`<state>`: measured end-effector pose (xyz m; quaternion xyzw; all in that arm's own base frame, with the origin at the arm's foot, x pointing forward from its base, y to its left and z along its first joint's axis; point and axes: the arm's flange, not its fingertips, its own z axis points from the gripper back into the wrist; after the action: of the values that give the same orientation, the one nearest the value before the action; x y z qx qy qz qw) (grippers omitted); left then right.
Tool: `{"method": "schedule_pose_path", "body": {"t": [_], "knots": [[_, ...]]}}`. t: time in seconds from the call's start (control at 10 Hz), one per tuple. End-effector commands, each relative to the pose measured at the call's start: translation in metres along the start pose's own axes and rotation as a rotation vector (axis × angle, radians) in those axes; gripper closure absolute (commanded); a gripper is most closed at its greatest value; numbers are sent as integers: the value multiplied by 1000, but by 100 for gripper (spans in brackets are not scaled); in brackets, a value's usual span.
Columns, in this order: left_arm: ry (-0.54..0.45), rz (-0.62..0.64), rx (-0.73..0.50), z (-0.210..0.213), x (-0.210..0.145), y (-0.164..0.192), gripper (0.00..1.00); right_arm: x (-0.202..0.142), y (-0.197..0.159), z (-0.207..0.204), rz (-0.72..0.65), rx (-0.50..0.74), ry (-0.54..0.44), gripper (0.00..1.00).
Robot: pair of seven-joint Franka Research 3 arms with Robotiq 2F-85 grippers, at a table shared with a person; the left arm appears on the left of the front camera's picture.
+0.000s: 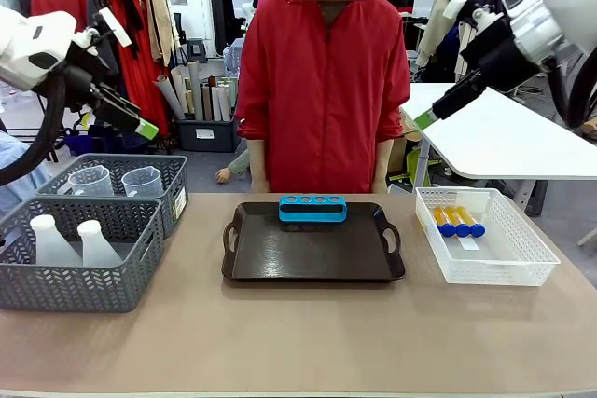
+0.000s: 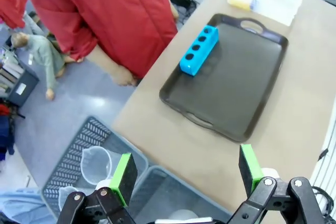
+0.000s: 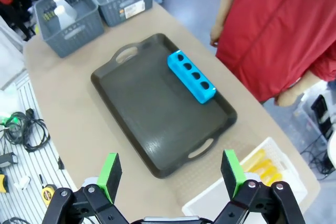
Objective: Prepare the laboratory tools.
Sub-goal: Pick up one Large Measuring Cup and place it on the Handle tray.
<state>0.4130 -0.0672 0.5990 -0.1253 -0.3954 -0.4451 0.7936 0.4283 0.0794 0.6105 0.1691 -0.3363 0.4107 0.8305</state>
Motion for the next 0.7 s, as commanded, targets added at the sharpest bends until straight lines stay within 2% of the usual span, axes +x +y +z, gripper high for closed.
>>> {"method": "schedule_pose_path", "body": {"t": [0.0,0.4,0.6], "knots": [[-35,-15,-66,-1,7,11,0,-5,-15,7,22,30,-45,0],[29,-45,-72,35,22,26,0,-7,-32,40,18,67,-76,0],[48,-56,-51,47,23,27,0,-3,-30,52,20,62,-51,0]]}}
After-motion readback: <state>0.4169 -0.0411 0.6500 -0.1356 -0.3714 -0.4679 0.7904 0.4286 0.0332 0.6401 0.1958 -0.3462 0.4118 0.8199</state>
